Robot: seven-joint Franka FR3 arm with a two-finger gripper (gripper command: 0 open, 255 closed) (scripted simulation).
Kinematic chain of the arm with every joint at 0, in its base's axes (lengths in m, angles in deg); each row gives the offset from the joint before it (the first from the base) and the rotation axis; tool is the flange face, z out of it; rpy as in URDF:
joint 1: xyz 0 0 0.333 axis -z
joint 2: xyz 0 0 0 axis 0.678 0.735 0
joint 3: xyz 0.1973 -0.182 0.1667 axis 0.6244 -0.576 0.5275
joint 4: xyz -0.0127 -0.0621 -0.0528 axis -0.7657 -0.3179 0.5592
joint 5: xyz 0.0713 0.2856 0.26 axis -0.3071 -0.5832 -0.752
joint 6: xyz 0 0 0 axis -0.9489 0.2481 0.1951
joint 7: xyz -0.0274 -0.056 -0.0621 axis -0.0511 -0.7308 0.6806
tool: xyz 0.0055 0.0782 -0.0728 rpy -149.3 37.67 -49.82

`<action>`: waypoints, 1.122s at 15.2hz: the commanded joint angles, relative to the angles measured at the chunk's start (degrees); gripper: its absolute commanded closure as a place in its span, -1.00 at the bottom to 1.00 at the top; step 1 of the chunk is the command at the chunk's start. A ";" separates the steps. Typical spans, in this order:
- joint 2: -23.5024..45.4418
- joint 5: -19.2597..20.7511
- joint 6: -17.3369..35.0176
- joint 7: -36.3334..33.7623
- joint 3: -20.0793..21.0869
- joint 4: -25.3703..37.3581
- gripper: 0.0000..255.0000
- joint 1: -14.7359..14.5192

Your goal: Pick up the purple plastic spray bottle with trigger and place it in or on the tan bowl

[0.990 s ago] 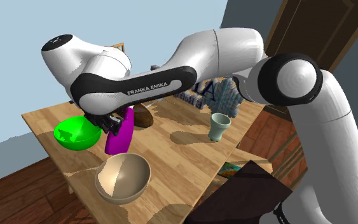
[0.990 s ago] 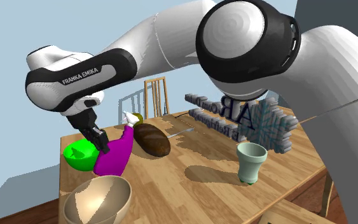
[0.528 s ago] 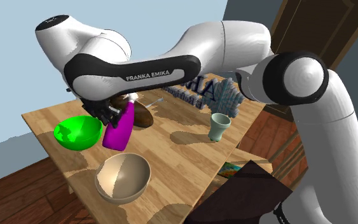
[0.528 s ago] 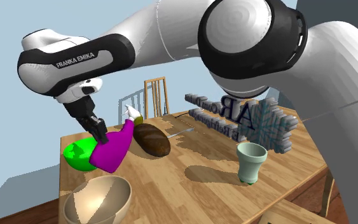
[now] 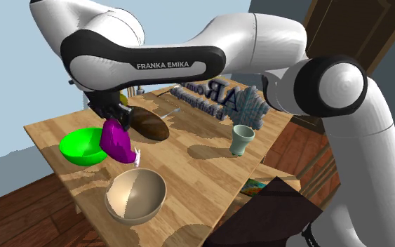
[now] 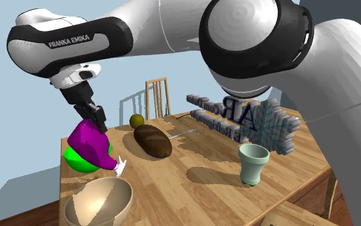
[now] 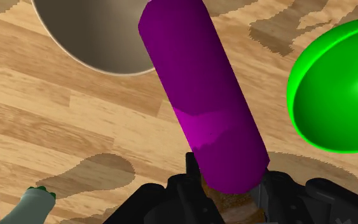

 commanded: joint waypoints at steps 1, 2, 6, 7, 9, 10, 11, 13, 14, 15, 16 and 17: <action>0.18 0.04 -1.30 0.58 -0.08 1.72 1.00 -0.56; 0.20 0.05 -1.55 0.70 -0.09 2.04 1.00 -0.66; -4.90 -2.22 1.09 -4.75 2.25 -7.74 1.00 0.32; -5.94 -2.74 1.60 -6.01 2.79 -9.71 1.00 0.37; -7.80 -3.74 2.48 -8.45 3.81 -13.22 1.00 0.24; -8.63 -4.22 2.86 -9.64 4.31 -14.78 1.00 0.09; -9.39 -4.69 3.20 -10.83 4.79 -16.23 1.00 -0.11; -10.74 -5.58 3.77 -13.16 5.72 -18.81 1.00 -0.68; -11.33 -6.00 4.01 -14.33 6.17 -19.95 1.00 -1.04; -11.90 -6.45 4.23 -15.61 6.66 -21.11 1.00 -1.50; -11.76 -6.32 4.86 -15.85 6.59 -21.70 1.00 -1.41; -11.60 -6.19 5.49 -16.10 6.52 -22.26 1.00 -1.34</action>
